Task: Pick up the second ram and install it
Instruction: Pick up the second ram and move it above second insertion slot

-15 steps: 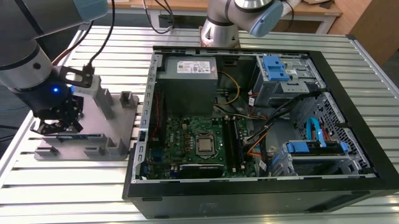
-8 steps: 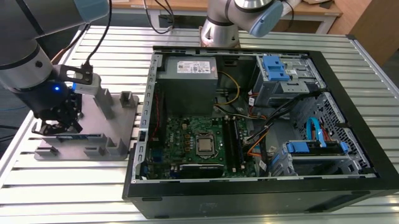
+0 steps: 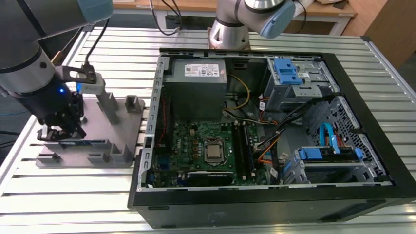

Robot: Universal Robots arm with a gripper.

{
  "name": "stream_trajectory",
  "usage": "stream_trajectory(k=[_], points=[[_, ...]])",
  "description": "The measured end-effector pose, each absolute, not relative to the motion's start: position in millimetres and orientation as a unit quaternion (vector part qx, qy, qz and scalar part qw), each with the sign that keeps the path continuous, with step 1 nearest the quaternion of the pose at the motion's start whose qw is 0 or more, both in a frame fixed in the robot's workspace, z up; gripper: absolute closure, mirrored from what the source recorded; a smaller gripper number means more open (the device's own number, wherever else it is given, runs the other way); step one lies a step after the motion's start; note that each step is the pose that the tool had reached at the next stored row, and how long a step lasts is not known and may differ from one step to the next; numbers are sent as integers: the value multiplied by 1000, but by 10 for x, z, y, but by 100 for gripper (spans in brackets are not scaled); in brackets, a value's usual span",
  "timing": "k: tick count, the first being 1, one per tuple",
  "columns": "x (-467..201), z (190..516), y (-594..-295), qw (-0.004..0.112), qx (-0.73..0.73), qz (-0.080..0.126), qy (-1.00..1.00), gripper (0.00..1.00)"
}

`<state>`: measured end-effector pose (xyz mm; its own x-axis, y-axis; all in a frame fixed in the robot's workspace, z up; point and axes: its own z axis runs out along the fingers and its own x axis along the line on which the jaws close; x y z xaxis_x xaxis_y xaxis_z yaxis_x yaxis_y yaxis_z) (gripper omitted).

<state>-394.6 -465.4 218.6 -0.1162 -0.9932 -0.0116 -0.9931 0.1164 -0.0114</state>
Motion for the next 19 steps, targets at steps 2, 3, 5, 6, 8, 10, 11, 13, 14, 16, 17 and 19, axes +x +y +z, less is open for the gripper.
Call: stream_trajectory(k=[2, 3, 5, 6, 8, 10, 11, 13, 14, 16, 17, 19], points=[[-3946, 2185, -4654, 8, -678, 0, 735, 89], [-3946, 2185, -4654, 8, -684, 0, 730, 89], [-3946, 2185, -4654, 8, -694, 0, 720, 89], [-3946, 2184, -4654, 8, -698, 0, 716, 89], [-3946, 2184, -4654, 8, -707, 0, 708, 89], [-3946, 2184, -4654, 8, -715, 0, 699, 89], [-3946, 2184, -4654, 8, -718, 0, 695, 89], [-3946, 2184, -4654, 8, -726, 0, 688, 89], [-3946, 2184, -4654, 8, -730, 0, 684, 89], [-3946, 2184, -4654, 8, -737, 0, 676, 89], [-3946, 2184, -4654, 8, -740, 0, 673, 89], [-3946, 2184, -4654, 8, -746, 1, 666, 89]])
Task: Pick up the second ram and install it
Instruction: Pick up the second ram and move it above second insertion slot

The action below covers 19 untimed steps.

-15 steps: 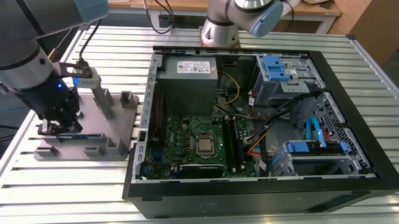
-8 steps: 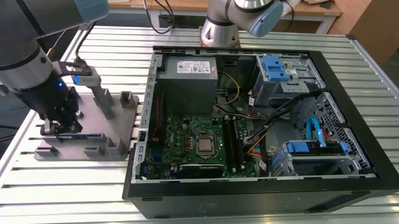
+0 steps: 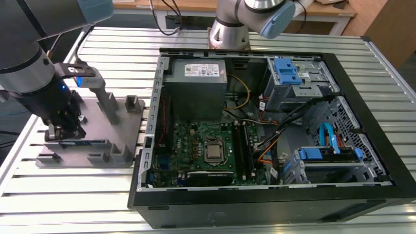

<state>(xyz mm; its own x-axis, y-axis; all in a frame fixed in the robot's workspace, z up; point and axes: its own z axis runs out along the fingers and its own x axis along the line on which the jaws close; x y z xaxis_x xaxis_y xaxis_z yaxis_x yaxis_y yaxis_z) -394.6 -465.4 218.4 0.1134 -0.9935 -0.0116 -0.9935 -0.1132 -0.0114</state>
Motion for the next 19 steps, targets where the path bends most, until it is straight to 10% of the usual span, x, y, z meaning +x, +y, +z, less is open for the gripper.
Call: stream_trajectory(k=[12, 19], points=[[-3946, 2184, -4654, 8, -758, 1, 652, 89], [-3946, 2161, -4654, 8, -723, 0, 691, 70]])
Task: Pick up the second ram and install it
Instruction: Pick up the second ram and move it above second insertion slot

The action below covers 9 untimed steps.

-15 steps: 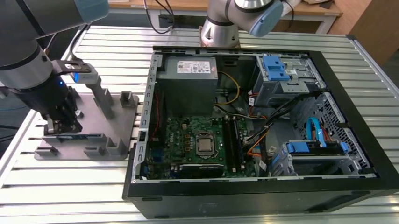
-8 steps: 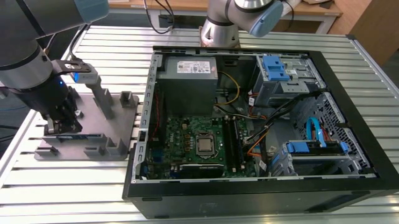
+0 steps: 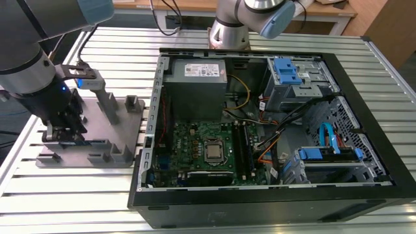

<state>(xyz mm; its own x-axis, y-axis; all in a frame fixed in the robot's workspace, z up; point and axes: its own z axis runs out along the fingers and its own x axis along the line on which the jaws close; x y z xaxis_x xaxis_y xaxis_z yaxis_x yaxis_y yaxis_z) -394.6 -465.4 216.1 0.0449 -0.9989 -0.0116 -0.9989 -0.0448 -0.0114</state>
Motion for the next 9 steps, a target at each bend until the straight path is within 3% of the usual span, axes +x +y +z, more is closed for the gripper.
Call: stream_trajectory(k=[9], points=[[-4051, 2054, -4669, 9, -700, 0, 714, 70]])
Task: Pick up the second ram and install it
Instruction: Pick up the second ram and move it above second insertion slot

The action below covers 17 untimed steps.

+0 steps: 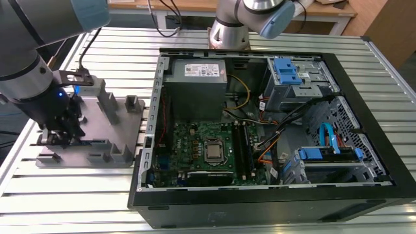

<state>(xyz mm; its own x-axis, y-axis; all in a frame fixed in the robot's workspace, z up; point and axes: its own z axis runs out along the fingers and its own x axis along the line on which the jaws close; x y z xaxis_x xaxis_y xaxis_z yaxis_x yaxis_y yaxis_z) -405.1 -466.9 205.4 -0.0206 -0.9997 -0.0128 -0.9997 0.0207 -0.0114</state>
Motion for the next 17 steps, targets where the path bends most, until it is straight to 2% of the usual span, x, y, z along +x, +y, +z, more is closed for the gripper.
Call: stream_trajectory(k=[17], points=[[-4034, 1907, -4670, 9, -699, 1, 715, 70]])
